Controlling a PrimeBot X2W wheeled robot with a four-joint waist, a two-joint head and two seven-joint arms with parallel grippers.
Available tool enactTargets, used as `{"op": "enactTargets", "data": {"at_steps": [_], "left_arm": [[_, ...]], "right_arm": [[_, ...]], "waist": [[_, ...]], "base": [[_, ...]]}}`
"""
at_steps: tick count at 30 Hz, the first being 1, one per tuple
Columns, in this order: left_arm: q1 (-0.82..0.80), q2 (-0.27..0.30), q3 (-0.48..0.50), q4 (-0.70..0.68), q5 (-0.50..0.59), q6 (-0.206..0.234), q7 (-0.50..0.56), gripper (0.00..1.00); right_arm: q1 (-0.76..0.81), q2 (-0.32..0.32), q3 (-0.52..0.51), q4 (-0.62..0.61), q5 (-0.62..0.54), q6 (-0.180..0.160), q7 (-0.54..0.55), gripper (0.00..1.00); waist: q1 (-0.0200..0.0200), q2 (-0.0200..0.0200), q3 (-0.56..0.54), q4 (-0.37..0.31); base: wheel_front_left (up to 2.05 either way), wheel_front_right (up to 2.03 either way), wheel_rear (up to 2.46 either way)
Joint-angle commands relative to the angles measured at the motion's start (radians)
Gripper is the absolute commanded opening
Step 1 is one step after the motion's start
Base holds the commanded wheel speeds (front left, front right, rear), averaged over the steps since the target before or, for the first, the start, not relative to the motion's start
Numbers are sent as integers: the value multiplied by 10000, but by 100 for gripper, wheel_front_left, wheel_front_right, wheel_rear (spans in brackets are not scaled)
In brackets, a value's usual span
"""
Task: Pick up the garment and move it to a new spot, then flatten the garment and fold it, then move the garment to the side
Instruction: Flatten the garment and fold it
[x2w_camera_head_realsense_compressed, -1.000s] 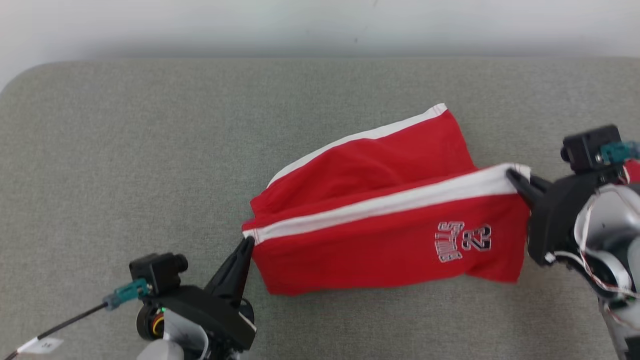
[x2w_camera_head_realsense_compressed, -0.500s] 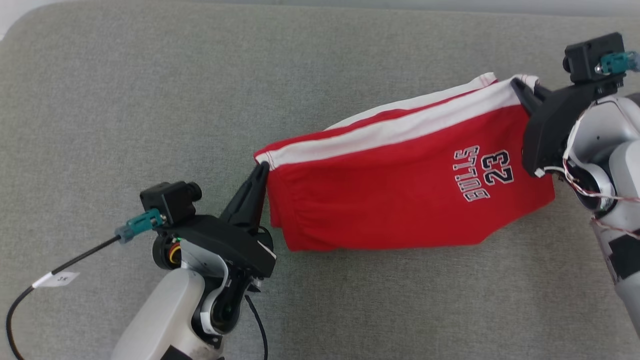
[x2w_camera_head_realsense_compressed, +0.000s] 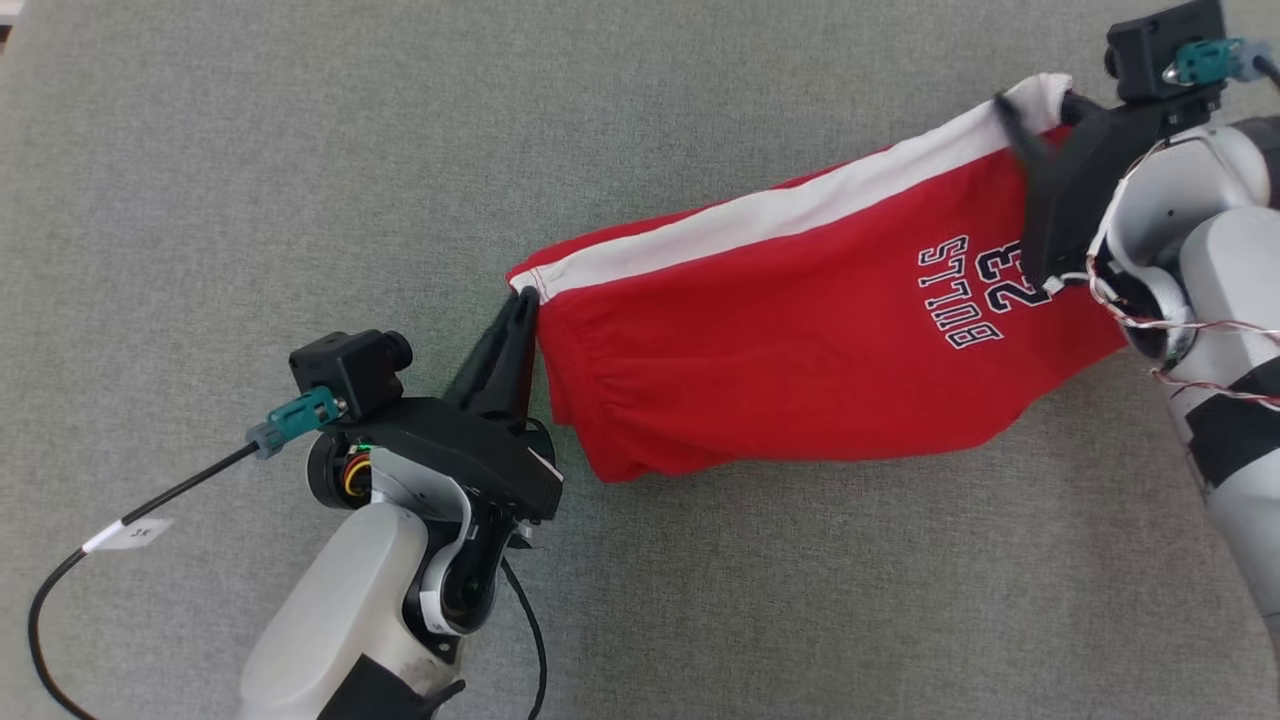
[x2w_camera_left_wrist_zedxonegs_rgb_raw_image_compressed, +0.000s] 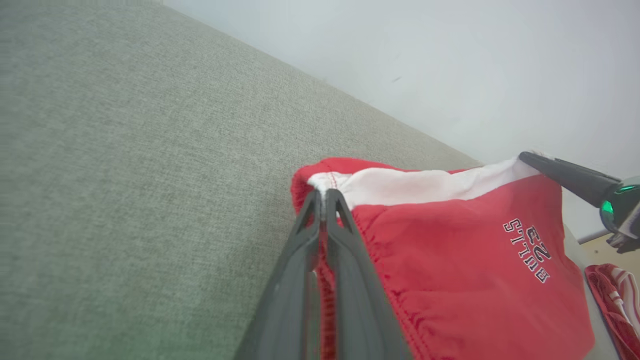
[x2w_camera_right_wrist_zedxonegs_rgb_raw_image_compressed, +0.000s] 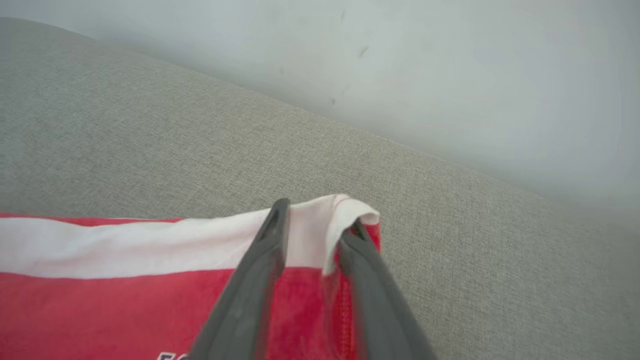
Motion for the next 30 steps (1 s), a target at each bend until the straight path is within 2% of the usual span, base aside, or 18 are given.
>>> {"op": "enactTargets", "data": {"at_steps": [1,9,17,22,27,30], "left_arm": [[-126,-1,47,48,83,54,-92,100],[369,305,-11,311,716,52,-1129,100],[1961,678,798,-392,2008,301,-1696,100],[3225,473,1776,-1572,3638,438,-1684,100],[3996,7,2534,-2617,4821,337,-1688,100],[4575,-346,3037,-3154,5401,73,-1689,100]], "right_arm": [[-97,54,89,80,68,-27,-93,100],[7,-185,599,540,785,-27,-142,100],[1043,-654,476,589,1724,-27,190,100],[1701,-800,233,730,1961,-27,256,100],[2080,-654,-263,1055,2116,-27,185,100],[2161,-610,-524,1263,2030,-27,113,100]], "waist": [[-2,-2,-73,-6],[-2,-2,-754,-85],[-2,-2,-1674,-72],[-2,-2,-1963,69],[-2,-2,-1974,190],[-2,-2,-1885,293]], "base": [[0,0,0],[0,0,0],[0,0,0],[0,0,0],[0,0,0],[0,0,0]]}}
